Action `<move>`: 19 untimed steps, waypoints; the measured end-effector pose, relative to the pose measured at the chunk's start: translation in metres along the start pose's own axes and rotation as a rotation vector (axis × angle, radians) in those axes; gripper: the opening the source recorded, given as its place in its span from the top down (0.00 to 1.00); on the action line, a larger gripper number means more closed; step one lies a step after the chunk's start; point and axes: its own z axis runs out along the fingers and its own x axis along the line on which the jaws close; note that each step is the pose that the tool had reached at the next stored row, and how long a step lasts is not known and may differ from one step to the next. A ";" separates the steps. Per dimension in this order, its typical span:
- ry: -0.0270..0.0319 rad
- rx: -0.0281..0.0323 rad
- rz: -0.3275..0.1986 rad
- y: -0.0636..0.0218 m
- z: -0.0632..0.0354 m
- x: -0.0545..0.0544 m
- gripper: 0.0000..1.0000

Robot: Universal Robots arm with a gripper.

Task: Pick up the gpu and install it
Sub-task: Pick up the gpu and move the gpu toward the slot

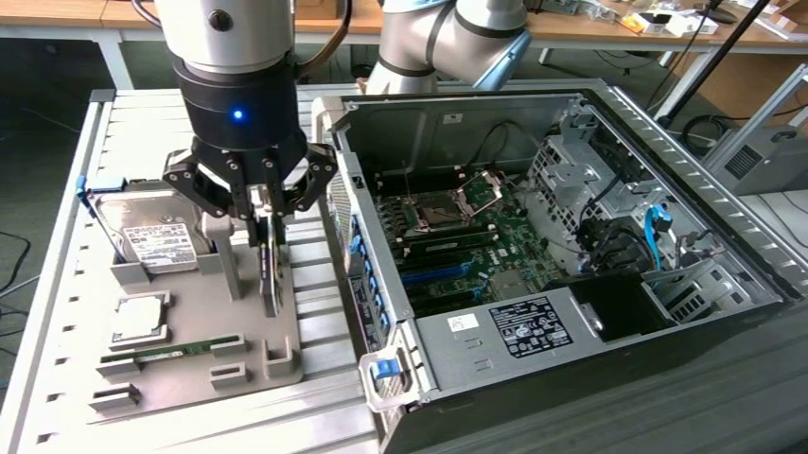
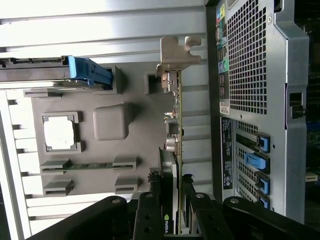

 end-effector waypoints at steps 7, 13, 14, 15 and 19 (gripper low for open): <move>0.0000 0.0000 0.000 -0.0002 -0.0029 0.000 0.73; 0.0000 0.0000 0.000 -0.0004 -0.0056 0.000 0.73; 0.0000 0.0000 0.000 -0.0005 -0.0063 0.000 0.73; 0.0000 0.0000 0.000 -0.0005 -0.0069 0.000 0.73; 0.0001 0.0000 0.000 -0.0007 -0.0093 0.000 0.73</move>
